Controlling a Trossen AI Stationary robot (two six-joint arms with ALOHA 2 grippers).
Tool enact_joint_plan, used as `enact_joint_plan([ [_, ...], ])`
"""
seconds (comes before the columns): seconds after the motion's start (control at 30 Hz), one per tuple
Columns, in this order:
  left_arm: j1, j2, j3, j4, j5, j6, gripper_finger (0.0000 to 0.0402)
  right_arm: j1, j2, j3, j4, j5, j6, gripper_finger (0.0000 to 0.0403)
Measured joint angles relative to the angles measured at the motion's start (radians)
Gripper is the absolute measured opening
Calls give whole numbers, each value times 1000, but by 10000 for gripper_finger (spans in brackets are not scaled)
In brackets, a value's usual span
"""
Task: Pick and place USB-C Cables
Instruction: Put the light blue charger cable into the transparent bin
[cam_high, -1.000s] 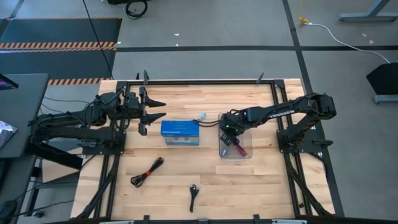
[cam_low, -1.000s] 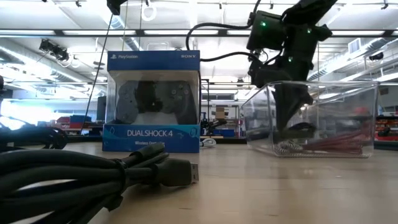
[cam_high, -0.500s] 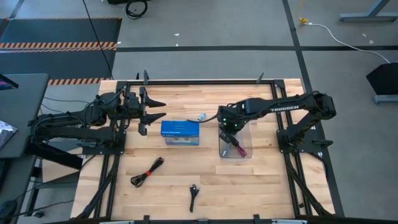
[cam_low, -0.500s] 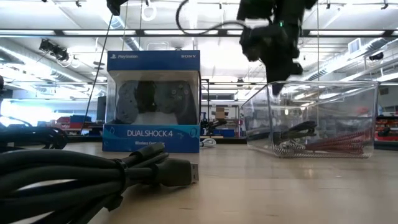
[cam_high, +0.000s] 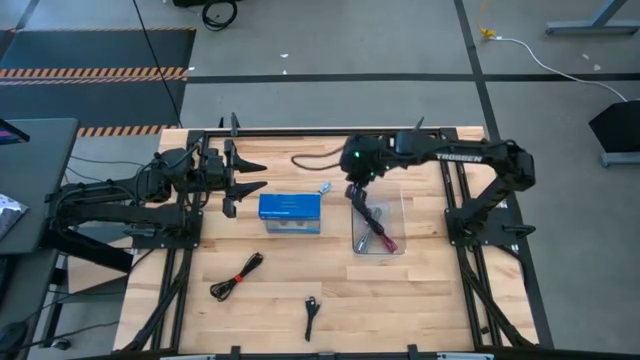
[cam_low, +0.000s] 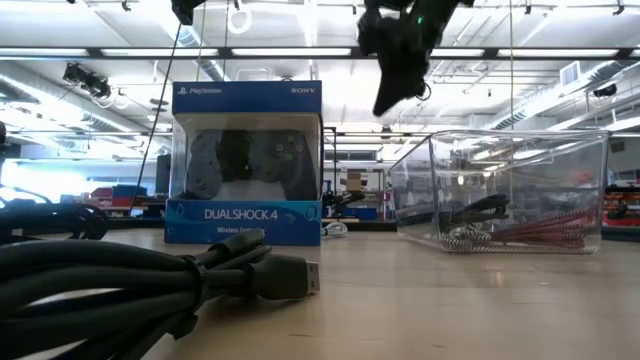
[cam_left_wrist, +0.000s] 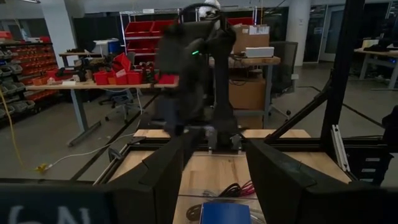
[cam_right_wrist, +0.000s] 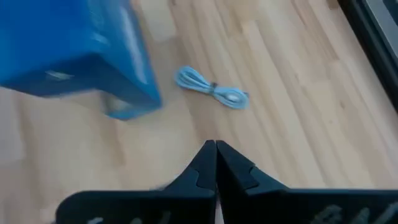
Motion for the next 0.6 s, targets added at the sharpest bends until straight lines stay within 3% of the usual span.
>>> enact_joint_plan([
  [0.3,0,0,0,-2,0,1,185,-136,117,0,25,-144,-280,2],
  [0.6,0,0,0,0,0,7,185,-201,243,-1,132,-213,-350,1],
])
